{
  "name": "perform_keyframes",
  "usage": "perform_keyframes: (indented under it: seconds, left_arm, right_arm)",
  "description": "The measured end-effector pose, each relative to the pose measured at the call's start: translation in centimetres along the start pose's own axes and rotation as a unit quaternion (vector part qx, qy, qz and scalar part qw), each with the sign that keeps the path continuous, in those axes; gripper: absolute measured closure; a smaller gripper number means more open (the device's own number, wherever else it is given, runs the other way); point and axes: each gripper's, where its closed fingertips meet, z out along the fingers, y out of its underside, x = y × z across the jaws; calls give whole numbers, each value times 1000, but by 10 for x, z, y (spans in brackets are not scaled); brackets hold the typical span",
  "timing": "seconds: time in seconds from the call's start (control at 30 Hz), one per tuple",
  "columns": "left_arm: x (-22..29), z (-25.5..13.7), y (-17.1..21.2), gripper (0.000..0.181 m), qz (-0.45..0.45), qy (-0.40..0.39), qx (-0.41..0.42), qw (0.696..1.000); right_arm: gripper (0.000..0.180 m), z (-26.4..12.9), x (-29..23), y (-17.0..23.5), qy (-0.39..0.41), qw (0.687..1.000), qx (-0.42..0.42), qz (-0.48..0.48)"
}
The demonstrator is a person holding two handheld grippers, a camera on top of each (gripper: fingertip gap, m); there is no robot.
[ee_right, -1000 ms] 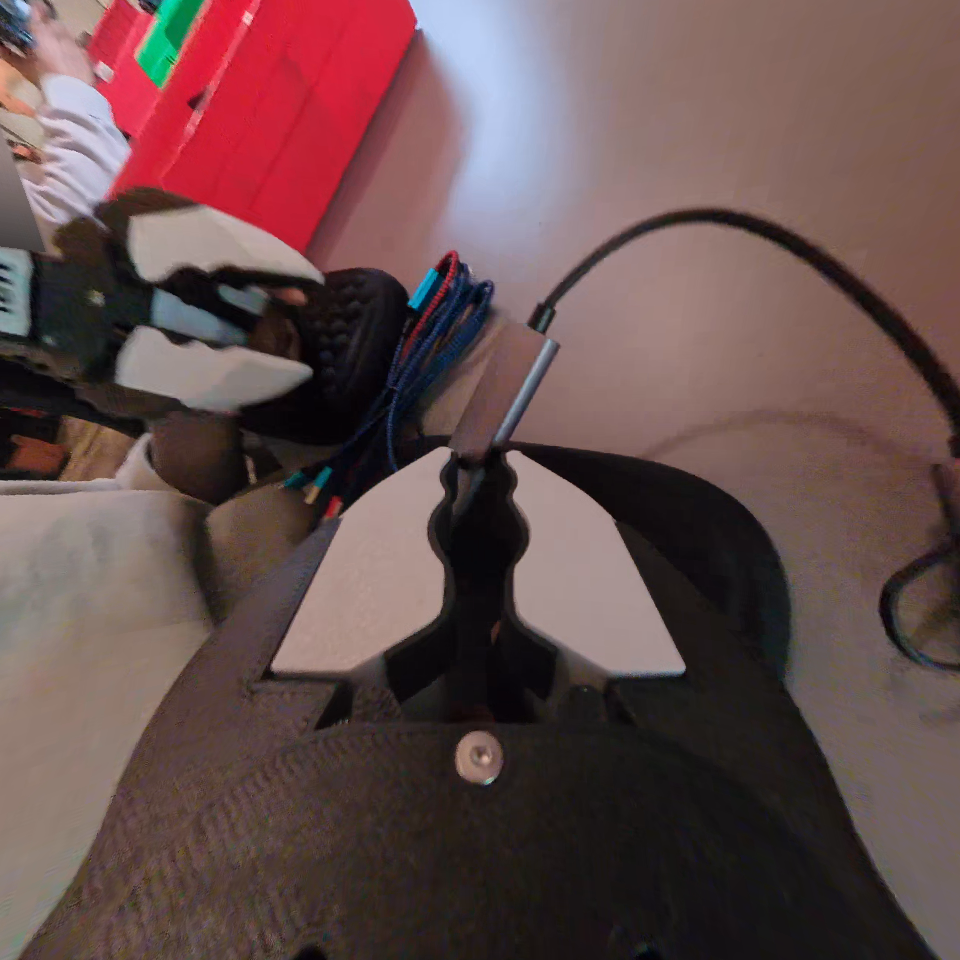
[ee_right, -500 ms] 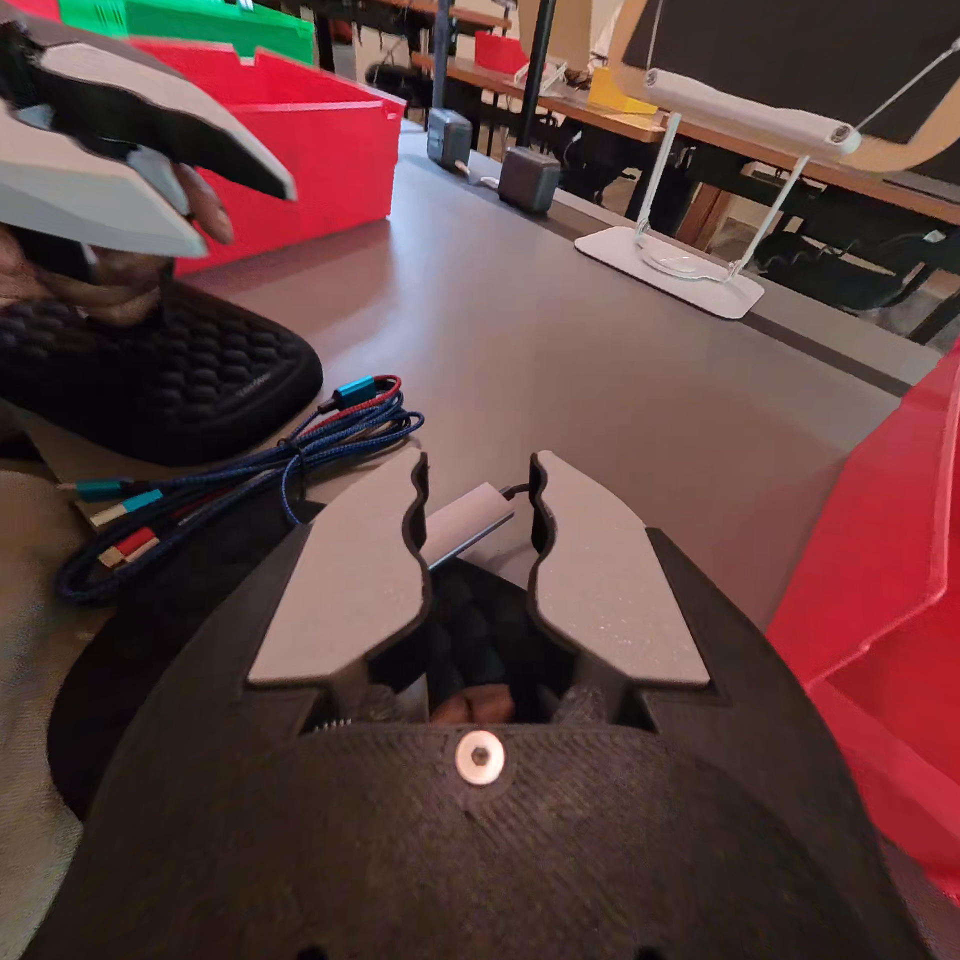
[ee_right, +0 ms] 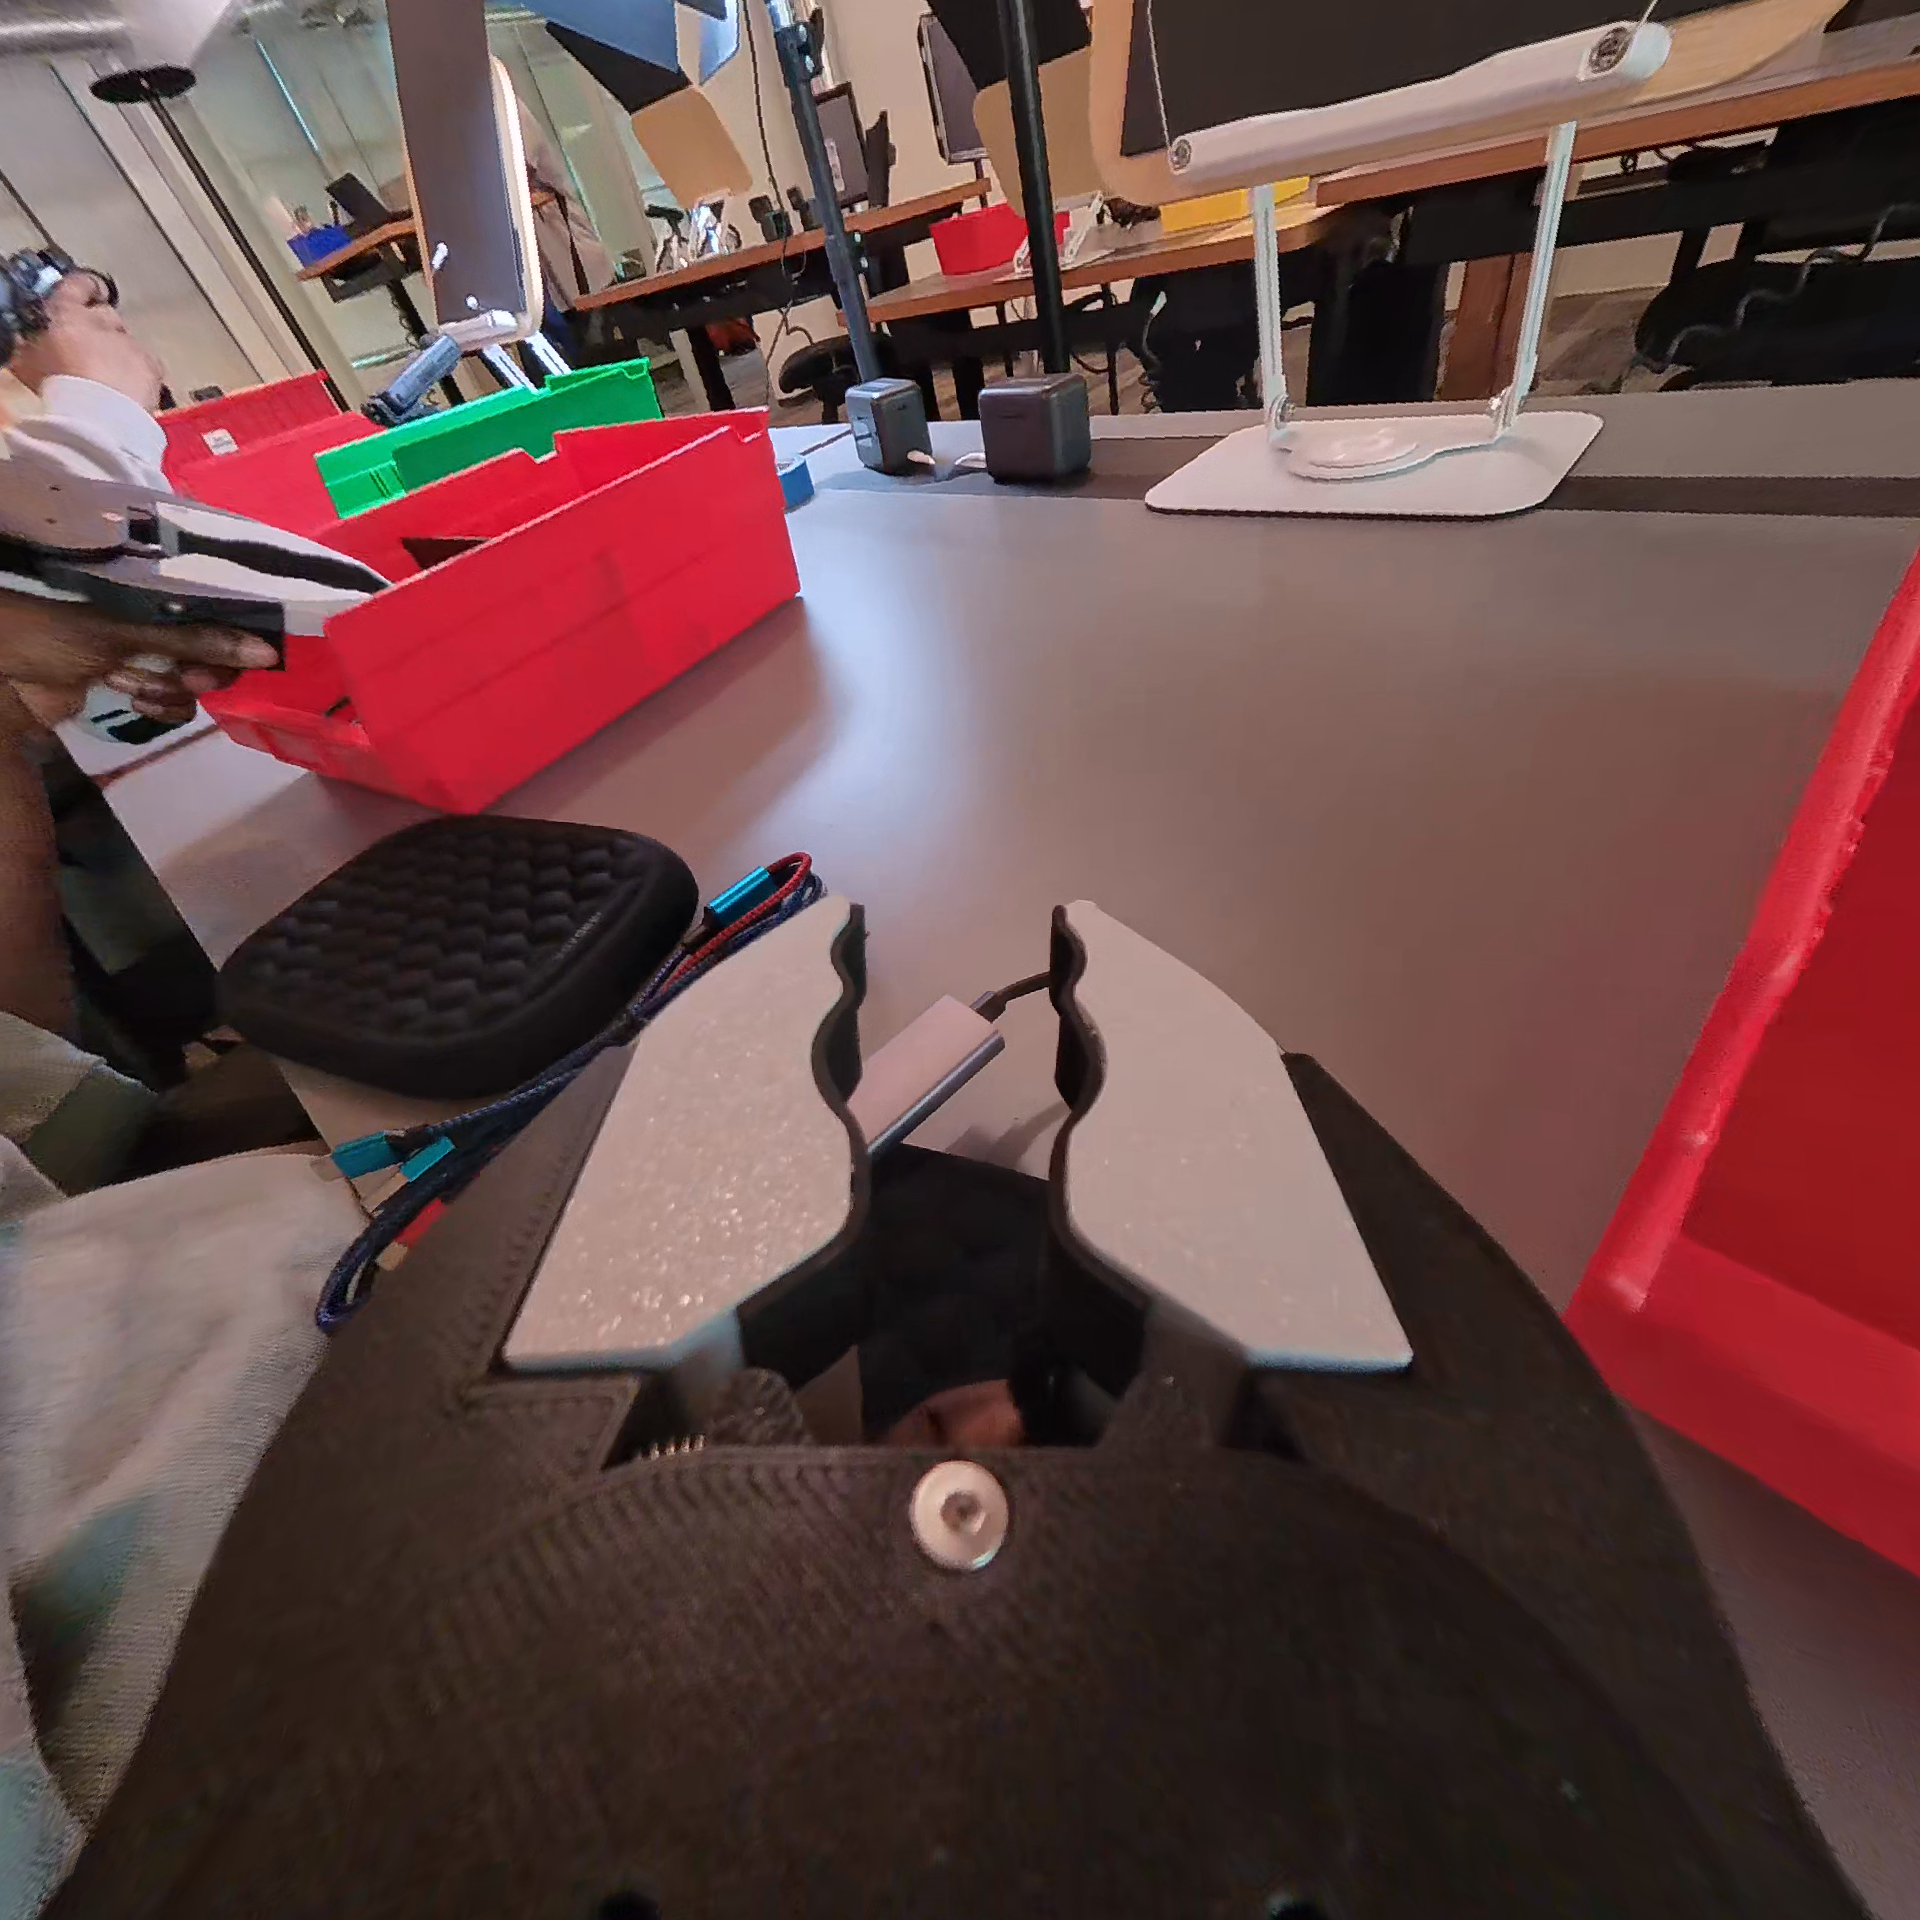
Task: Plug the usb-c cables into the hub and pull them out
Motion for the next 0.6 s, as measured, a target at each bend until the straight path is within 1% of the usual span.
perform_keyframes:
  seconds: [0.13, 0.23, 0.3, 0.37, 0.43, 0.5, 0.53, 0.57, 0.6]
  left_arm:
    - [-13, 18, 17, 157, 28, -16, -61, 998]
    - [-13, 25, 28, 157, 61, -3, -108, 992]
    - [-12, 27, 32, 156, 81, 0, -125, 989]
    - [-19, 29, 40, 153, 99, -19, -162, 982]
    - [-23, 32, 54, 153, 108, -22, -208, 972]
    - [-25, 34, 53, 157, 120, -25, -215, 969]
    - [-28, 34, 51, 167, 120, -38, -212, 969]
    - [-31, 33, 48, 171, 113, -46, -204, 971]
    - [-31, 32, 45, 171, 100, -50, -190, 975]
  right_arm:
    - [147, 3, -3, 4, 5, 1000, -14, -26]
    - [147, 4, -2, 4, 7, 999, -15, -28]
    - [149, 3, 0, 4, 11, 1000, -15, -23]
    - [149, 4, 1, 4, 13, 1000, -16, -19]
    - [150, 4, 1, 4, 14, 1000, -17, -20]
    - [150, 4, 1, 4, 15, 999, -17, -24]
    - [150, 4, 1, 5, 17, 999, -18, -25]
    - [151, 4, 1, 5, 18, 999, -19, -25]
    - [151, 5, 1, 5, 18, 999, -21, -25]
